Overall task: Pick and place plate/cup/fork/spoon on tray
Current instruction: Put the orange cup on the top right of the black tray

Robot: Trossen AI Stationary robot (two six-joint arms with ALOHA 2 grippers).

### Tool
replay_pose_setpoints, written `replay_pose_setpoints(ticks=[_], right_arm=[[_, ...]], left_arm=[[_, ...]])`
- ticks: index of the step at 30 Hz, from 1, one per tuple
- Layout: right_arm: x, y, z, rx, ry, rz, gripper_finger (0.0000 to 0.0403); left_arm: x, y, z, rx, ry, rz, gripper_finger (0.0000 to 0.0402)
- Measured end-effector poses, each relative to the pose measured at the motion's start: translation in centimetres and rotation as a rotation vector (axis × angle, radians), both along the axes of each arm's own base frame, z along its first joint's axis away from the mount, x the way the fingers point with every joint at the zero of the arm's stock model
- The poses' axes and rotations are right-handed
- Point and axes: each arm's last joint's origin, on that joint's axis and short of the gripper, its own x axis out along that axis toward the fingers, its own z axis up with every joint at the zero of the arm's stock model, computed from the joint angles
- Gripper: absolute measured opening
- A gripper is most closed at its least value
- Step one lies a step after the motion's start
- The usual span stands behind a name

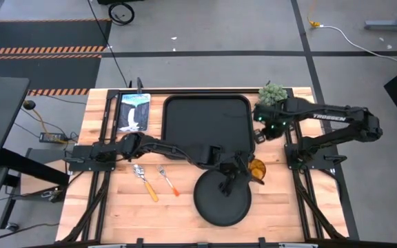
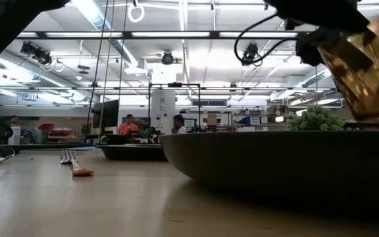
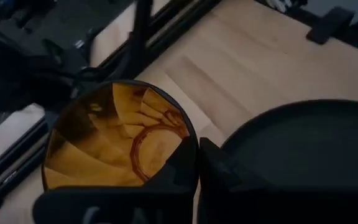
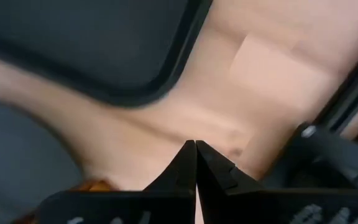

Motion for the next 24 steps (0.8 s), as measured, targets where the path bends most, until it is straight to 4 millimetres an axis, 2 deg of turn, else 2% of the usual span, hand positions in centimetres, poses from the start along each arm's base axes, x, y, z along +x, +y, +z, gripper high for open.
replay_pose_setpoints(ticks=[2, 6, 10, 15, 24], right_arm=[[-0.7, -0.7, 0.6, -0.051, 0.013, -0.024, 0.0004], [-2.1, -2.2, 1.3, -0.13, 0.011, -0.063, 0.0004], [-3.2, -3.2, 1.8, -0.229, 0.017, -0.095, 0.0004], [-3.7, -3.9, 2.2, -0.271, -0.035, -0.102, 0.0004], [-3.3, -4.2, 2.3, -0.272, -0.087, -0.078, 0.0004]], left_arm=[[-0.3, 0.2, 0.8, -0.025, 0.001, 0.028, 0.0011], [-0.5, 1.0, 1.1, 0.016, 0.009, 0.127, 0.0011], [-0.3, 3.2, 1.6, 0.084, -0.022, 0.284, 0.0012], [-0.1, 7.8, 1.3, 0.1, 0.0, 0.497, 0.0012], [-0.7, 18.4, -0.5, -0.043, 0.041, 0.747, 0.0012]])
